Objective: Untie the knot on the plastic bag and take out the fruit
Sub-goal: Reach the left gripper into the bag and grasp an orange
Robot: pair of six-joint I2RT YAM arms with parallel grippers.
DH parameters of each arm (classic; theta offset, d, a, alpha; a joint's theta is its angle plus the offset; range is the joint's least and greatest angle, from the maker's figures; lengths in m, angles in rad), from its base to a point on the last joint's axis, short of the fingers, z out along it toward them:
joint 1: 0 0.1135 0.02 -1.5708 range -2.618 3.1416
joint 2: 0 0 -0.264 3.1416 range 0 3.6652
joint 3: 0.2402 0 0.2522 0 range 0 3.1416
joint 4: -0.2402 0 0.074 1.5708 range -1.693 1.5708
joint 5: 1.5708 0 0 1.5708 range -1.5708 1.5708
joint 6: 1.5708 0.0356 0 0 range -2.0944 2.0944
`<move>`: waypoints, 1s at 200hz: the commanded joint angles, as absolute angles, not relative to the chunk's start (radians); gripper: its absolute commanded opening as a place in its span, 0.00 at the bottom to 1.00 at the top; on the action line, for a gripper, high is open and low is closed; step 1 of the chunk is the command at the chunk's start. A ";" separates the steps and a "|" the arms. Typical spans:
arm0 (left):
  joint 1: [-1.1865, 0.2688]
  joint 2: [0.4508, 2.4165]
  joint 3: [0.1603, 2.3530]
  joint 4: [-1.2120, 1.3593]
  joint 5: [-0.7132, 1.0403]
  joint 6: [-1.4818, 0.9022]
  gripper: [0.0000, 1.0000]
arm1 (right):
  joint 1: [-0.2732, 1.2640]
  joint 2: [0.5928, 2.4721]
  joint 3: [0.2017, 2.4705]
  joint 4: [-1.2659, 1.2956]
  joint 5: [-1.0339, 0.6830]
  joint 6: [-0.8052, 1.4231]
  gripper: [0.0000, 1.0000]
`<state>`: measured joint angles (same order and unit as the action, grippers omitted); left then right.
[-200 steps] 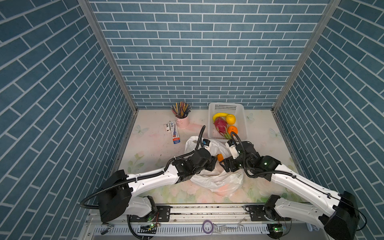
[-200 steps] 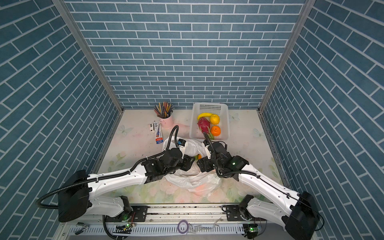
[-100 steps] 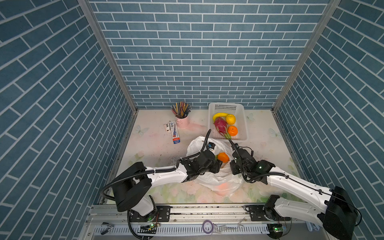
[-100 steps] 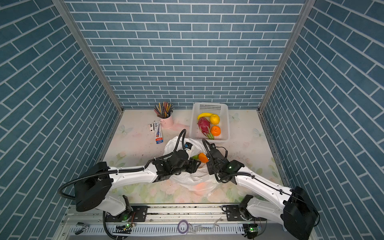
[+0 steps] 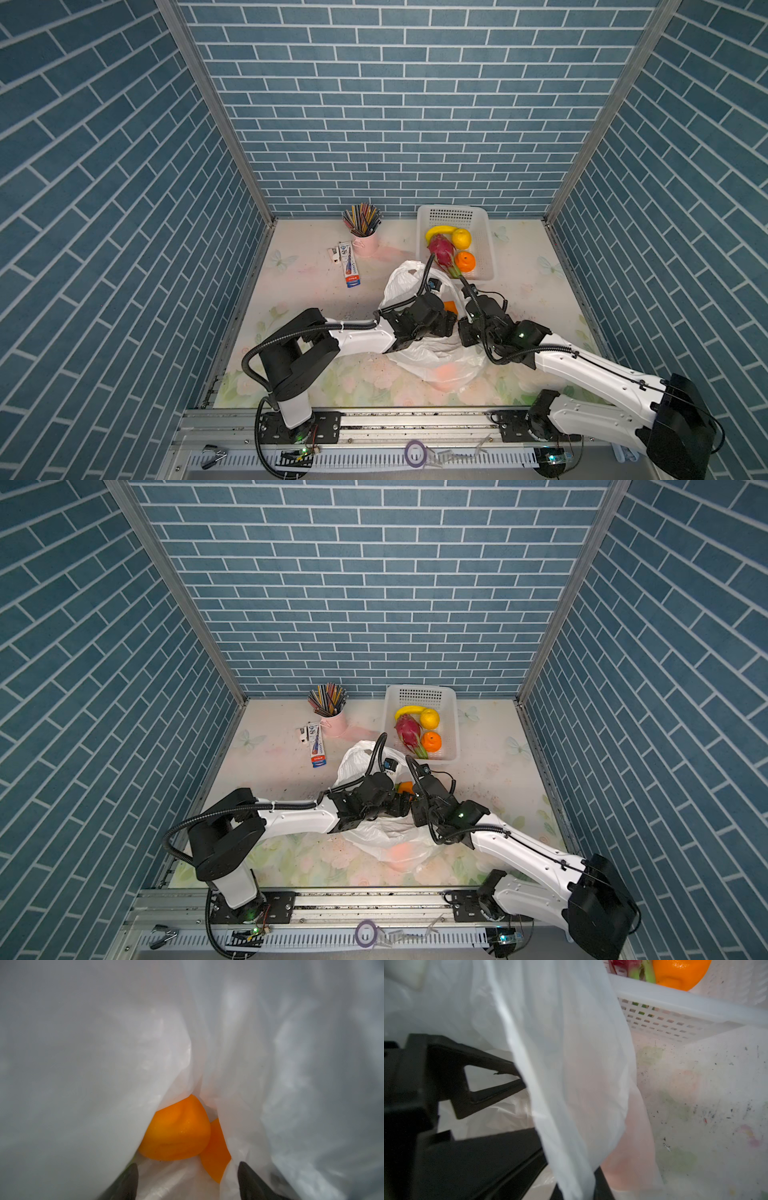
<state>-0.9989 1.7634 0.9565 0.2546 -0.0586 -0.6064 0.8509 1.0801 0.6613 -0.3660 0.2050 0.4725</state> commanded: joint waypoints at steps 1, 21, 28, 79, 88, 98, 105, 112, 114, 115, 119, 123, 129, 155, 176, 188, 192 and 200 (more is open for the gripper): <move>-0.978 1.795 0.990 0.279 -0.068 -0.590 0.78 | 0.852 1.055 0.681 -0.366 0.189 0.503 0.16; -0.971 1.838 1.026 0.277 -0.035 -0.558 0.79 | 0.853 1.048 0.675 -0.355 0.181 0.505 0.16; -0.969 1.857 1.047 0.263 -0.032 -0.545 0.79 | 0.852 1.049 0.674 -0.354 0.176 0.505 0.16; -0.959 1.969 1.117 0.214 -0.059 -0.520 0.80 | 0.853 1.046 0.672 -0.357 0.161 0.516 0.16; -0.958 1.988 1.127 0.207 -0.062 -0.509 0.80 | 0.853 1.044 0.671 -0.358 0.161 0.515 0.16; -0.959 2.003 1.137 0.192 -0.072 -0.501 0.80 | 0.853 1.041 0.672 -0.360 0.164 0.515 0.16; -0.959 2.014 1.140 0.190 -0.078 -0.494 0.80 | 0.852 1.039 0.671 -0.361 0.165 0.515 0.16; -0.958 2.023 1.139 0.192 -0.082 -0.487 0.80 | 0.853 1.036 0.669 -0.361 0.164 0.517 0.16; -0.957 2.024 1.141 0.192 -0.083 -0.486 0.80 | 0.852 1.036 0.670 -0.360 0.164 0.517 0.16; -0.958 2.024 1.141 0.192 -0.083 -0.485 0.80 | 0.852 1.036 0.670 -0.360 0.165 0.517 0.16; -0.957 2.027 1.141 0.193 -0.082 -0.482 0.80 | 0.854 1.035 0.670 -0.361 0.164 0.518 0.16; -0.957 2.028 1.143 0.195 -0.081 -0.479 0.80 | 0.853 1.033 0.669 -0.362 0.165 0.518 0.16; -0.957 2.029 1.140 0.199 -0.079 -0.476 0.79 | 0.853 1.031 0.666 -0.362 0.165 0.520 0.16; -0.956 2.012 1.128 0.218 -0.065 -0.469 0.66 | 0.853 1.024 0.663 -0.371 0.170 0.522 0.16; -0.956 1.983 1.107 0.227 -0.051 -0.468 0.58 | 0.853 1.015 0.660 -0.381 0.191 0.529 0.17; -0.956 1.960 1.087 0.242 -0.042 -0.471 0.56 | 0.853 1.012 0.657 -0.388 0.209 0.535 0.17; -0.956 1.951 1.079 0.248 -0.038 -0.471 0.55 | 0.852 1.010 0.657 -0.390 0.213 0.538 0.17; -0.956 1.934 1.067 0.254 -0.034 -0.473 0.53 | 0.851 1.009 0.654 -0.391 0.222 0.538 0.17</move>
